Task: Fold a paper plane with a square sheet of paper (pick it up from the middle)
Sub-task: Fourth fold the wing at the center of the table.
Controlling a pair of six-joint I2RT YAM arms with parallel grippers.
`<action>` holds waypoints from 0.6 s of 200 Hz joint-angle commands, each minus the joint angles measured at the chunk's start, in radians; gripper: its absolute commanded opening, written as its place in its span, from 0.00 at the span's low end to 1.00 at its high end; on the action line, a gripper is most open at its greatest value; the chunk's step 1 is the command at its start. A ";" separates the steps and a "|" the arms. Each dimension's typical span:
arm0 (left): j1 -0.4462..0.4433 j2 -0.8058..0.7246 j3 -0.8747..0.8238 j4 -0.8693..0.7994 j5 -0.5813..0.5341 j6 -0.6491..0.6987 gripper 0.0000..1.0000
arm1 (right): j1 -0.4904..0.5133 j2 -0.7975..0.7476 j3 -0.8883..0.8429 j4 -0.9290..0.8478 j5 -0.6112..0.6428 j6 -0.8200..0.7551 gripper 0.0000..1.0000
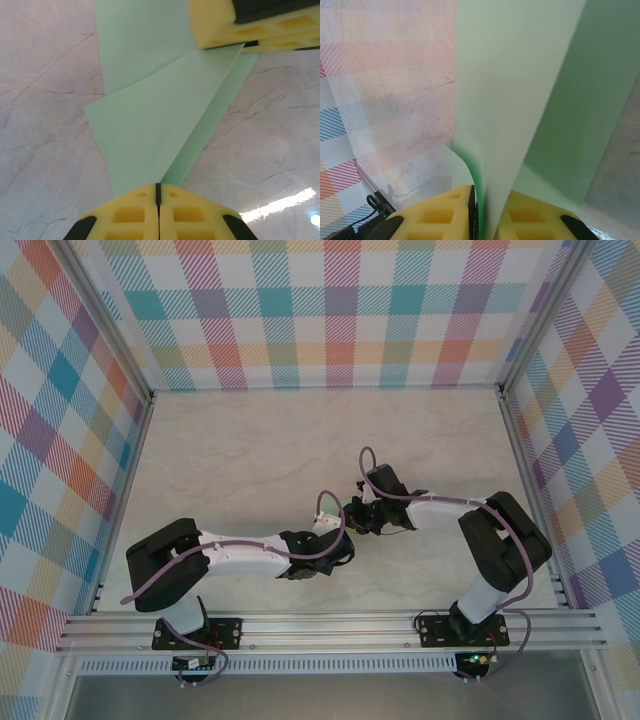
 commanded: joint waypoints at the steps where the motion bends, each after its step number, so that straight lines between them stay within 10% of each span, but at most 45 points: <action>1: 0.009 -0.039 -0.021 0.041 0.012 0.001 0.07 | 0.004 -0.001 0.029 -0.004 -0.018 0.006 0.12; 54: 0.014 -0.058 -0.023 -0.001 -0.030 0.012 0.29 | 0.005 0.013 0.038 -0.005 -0.020 0.011 0.07; 120: 0.019 -0.027 -0.006 -0.041 -0.042 0.053 0.33 | 0.004 0.018 0.043 -0.006 -0.021 0.011 0.08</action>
